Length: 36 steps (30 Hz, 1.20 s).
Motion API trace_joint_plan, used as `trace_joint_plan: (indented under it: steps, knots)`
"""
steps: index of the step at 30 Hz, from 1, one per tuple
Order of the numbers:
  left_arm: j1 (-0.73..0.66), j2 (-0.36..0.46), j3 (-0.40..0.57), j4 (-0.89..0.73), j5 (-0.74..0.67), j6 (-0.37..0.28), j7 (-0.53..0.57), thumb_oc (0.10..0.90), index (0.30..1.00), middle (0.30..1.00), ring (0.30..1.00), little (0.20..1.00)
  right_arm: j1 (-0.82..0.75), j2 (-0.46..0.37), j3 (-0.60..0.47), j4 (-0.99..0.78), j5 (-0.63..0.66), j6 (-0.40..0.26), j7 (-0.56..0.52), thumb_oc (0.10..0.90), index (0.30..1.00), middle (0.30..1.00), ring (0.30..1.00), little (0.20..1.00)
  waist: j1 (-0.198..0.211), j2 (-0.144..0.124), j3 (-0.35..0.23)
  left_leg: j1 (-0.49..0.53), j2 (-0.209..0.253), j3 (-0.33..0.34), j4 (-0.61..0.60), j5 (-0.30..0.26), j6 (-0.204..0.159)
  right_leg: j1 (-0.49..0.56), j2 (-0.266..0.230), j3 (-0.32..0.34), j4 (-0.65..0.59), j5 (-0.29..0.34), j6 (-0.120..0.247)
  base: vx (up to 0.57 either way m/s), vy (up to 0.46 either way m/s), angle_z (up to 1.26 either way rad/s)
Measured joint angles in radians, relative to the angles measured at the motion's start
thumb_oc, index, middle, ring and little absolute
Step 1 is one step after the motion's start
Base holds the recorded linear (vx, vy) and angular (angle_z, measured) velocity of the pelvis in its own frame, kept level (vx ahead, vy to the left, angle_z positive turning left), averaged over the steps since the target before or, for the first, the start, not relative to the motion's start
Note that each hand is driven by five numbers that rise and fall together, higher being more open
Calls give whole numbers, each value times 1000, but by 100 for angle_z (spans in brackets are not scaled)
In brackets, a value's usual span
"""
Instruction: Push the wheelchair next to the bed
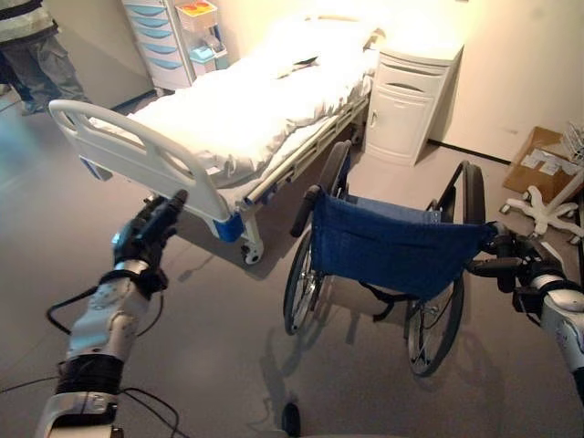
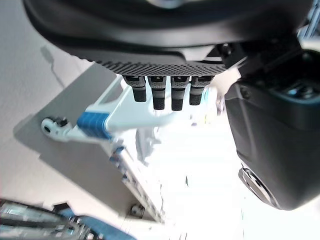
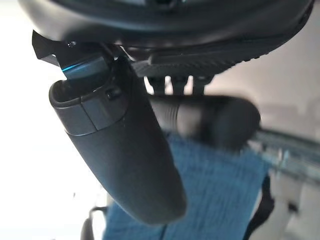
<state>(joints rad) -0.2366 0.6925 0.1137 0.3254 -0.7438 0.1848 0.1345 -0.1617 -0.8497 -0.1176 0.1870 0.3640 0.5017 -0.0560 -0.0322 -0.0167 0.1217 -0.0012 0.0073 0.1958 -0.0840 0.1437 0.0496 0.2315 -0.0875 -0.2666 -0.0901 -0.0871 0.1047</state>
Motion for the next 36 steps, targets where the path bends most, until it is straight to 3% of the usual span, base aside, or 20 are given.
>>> trace_joint_plan:
  steps: [3, 8, 15, 21, 24, 27, 30, 32, 36]
  knots:
    - [2, 7, 0, 0, 0, -1, -3, 800, 900, 900, 900, 900, -30, -26, 1, -1, -52, 0, 17, 800, 900, 900, 900, 900, 10, -5, -3, 18, 8, 24, 11, -26, -26, 14, -13, -6, 1, -4, 11, -21, -13, 5]
    - [2, 10, -3, 7, -8, -3, -13, 800, 900, 900, 900, 900, -92, -34, 7, 4, -82, 1, 37, 800, 900, 900, 900, 900, 11, -36, 4, 23, -13, -18, -7, -12, -14, 24, -18, -14, 1, -1, 16, -13, -14, 20]
    - [-4, 9, -28, 21, -7, -3, -3, 800, 900, 900, 900, 900, -224, -18, 104, 4, -99, -13, 37, 800, 900, 900, 900, 900, 49, -37, 4, 25, -5, -21, -7, -11, -17, 27, -15, -12, 1, -4, 17, -1, -1, 2]
    - [-4, 7, -30, 22, -7, -3, -1, 800, 900, 900, 900, 900, -277, -21, 122, 42, -204, -13, 37, 800, 900, 900, 900, 900, 65, -38, 4, 25, -9, -21, -14, -9, -23, 30, -16, -9, 1, -6, 20, -2, 0, 1]
    - [-4, 7, -30, 23, -7, -3, -2, 800, 900, 900, 900, 900, -278, -24, 126, 44, -195, -13, 37, 800, 900, 900, 900, 900, 63, -39, 4, 24, -9, -20, -14, -8, -23, 29, -16, -7, 1, -6, 21, 0, 0, 0]
    - [-3, 7, -30, 31, -6, -3, -1, 800, 900, 900, 900, 900, -277, -23, 125, 42, -77, -26, 12, 800, 900, 900, 900, 900, 60, -39, 4, 24, -8, -21, -14, -8, -23, 29, -16, -7, 1, -6, 21, 0, 0, 0]
    - [0, 3, -30, 38, -5, -6, -1, 800, 900, 900, 900, 900, -256, 7, 94, 11, 65, -106, -77, 800, 900, 900, 900, 900, 53, -38, 4, 22, -8, -21, -14, -6, -19, 27, -16, -7, 1, -6, 21, 0, 0, 0]
    - [7, -10, -30, 49, -5, -15, 3, 800, 900, 900, 900, 900, -221, 71, 31, -58, 157, -219, -162, 800, 900, 900, 900, 900, 49, -37, 5, 22, -8, -21, -14, -6, -19, 26, -16, -6, 1, -6, 20, 0, 0, 0]
    - [33, -24, -28, 53, -5, -28, 6, 800, 900, 900, 900, 900, -189, 117, -28, -130, 195, -384, -259, 800, 900, 900, 900, 900, 46, -36, 6, 22, -9, -21, -14, -6, -18, 26, -17, 13, 1, -6, 20, 2, -1, 1]
